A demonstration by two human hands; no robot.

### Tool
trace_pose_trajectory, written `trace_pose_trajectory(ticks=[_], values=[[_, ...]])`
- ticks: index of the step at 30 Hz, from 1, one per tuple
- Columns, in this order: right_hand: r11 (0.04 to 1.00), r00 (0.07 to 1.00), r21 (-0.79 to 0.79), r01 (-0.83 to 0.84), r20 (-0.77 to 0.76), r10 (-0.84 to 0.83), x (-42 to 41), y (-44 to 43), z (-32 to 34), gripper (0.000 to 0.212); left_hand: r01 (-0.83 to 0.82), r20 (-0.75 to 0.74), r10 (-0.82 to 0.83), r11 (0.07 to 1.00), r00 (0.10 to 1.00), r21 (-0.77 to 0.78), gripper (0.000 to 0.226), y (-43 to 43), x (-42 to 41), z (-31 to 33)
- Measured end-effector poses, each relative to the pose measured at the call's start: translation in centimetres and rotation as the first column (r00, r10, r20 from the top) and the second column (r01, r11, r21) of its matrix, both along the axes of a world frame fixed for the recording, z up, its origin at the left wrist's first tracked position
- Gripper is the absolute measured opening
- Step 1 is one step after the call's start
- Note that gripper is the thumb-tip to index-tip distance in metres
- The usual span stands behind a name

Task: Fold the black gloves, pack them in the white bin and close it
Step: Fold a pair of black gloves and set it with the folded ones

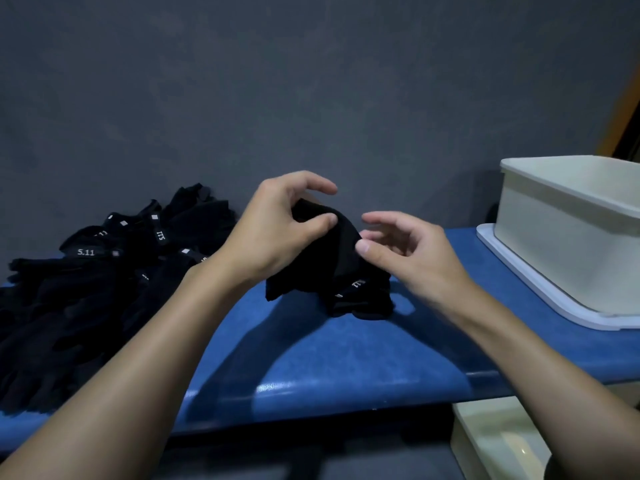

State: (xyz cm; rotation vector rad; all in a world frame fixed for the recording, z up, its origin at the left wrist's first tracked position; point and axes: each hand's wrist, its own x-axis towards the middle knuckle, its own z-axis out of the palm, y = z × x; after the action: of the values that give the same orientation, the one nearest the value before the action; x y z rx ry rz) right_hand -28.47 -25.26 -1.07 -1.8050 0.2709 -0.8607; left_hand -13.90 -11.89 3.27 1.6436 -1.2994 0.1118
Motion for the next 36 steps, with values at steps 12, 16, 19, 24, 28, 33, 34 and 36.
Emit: trace_pose_trajectory(ticks=[12,16,19,24,28,33,34,36], values=[[0.992,0.992,0.033,0.119,0.025,-0.120,-0.4,0.0,1.1,0.018,0.197,-0.340,-0.122,0.961,0.932,0.193,0.063,0.8,-0.1,0.1],[0.983,0.995,0.155,0.097,-0.016,-0.096,-0.5,-0.3,1.1,0.017,0.255,-0.494,-0.150,0.955,0.856,0.151,0.059,0.9,-0.1,0.0],[0.978,0.999,0.206,-0.026,-0.023,0.031,-0.7,-0.3,0.9,0.013,0.118,-0.444,-0.066,0.989,0.894,0.091,0.052,0.0,-0.2,-0.4],[0.994,0.997,0.077,-0.083,0.018,0.082,-0.7,-0.5,0.5,0.040,0.114,-0.480,-0.109,0.993,0.870,-0.020,0.046,-1.3,-0.3,-1.4],[0.995,0.998,0.083,0.055,0.030,-0.058,-0.1,-1.5,0.0,0.040,0.188,-0.485,-0.095,0.971,0.870,0.147,0.063,-1.8,1.0,-2.8],[0.984,0.984,0.010,0.179,-0.014,-0.179,0.7,-3.2,-1.1,0.035,0.171,-0.527,-0.042,0.965,0.849,0.197,0.054,-2.3,2.4,-4.4],[0.978,0.978,-0.036,0.204,-0.029,-0.205,0.9,-3.4,-1.4,0.031,0.160,-0.573,-0.052,0.977,0.818,0.141,0.049,-2.5,2.7,-4.4],[0.977,0.974,-0.022,0.213,-0.079,-0.214,1.2,-3.5,-1.7,0.027,0.144,-0.638,-0.084,0.989,0.766,0.042,0.041,-2.9,3.0,-4.3]])
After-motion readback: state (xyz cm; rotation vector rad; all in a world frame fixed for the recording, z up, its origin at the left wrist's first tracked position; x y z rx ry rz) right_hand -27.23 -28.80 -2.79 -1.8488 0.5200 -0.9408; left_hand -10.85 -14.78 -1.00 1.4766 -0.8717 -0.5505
